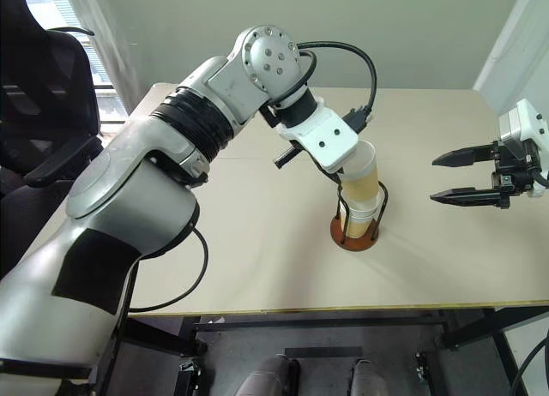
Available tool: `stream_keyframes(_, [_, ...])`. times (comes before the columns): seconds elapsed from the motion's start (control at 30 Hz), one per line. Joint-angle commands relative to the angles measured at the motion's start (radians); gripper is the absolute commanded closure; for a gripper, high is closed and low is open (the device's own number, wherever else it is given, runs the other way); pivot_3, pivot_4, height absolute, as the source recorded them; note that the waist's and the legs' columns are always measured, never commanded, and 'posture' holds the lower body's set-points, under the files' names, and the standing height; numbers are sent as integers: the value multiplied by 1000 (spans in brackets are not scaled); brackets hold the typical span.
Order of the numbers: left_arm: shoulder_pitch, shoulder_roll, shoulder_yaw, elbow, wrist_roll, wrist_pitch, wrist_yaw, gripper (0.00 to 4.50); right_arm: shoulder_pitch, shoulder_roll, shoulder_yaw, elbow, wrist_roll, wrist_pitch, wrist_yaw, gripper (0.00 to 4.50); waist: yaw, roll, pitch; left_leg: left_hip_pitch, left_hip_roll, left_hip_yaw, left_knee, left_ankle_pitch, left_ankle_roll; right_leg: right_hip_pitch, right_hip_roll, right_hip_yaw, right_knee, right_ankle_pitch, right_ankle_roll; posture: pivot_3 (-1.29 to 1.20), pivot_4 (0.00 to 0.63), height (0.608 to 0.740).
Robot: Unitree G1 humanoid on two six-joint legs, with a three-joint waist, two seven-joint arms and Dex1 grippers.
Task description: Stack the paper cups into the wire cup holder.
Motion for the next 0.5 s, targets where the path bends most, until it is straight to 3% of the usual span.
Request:
stream_keyframes(0.03, [-13, -8, 16, -3, 16, -12, -27, 4464, 1, -23, -52, -34, 6, 4, -3, 1118, 0, 0, 0, 0, 0, 0, 0, 0, 0, 0, 0, 0, 0, 0, 0, 0, 150, 740])
stream_keyframes(0.33, [-7, -32, 54, 35, 82, -35, -27, 4464, 20, -23, -69, -60, 9, 17, -9, 1118, 0, 0, 0, 0, 0, 0, 0, 0, 0, 0, 0, 0, 0, 0, 0, 0, 150, 740])
stream_keyframes(0.43, [-3, -45, 84, 53, 125, -41, -27, 3921, 25, -24, -72, -67, 9, 24, -6, 1118, 0, 0, 0, 0, 0, 0, 0, 0, 0, 0, 0, 0, 0, 0, 1, 0, 150, 740])
stream_keyframes(0.5, [2, -52, 103, 56, 134, -40, -27, 3271, 26, -24, -71, -68, 9, 29, -3, 1118, 0, 0, 0, 0, 0, 0, 0, 0, 0, 0, 0, 0, 0, 0, 1, 0, 150, 740])
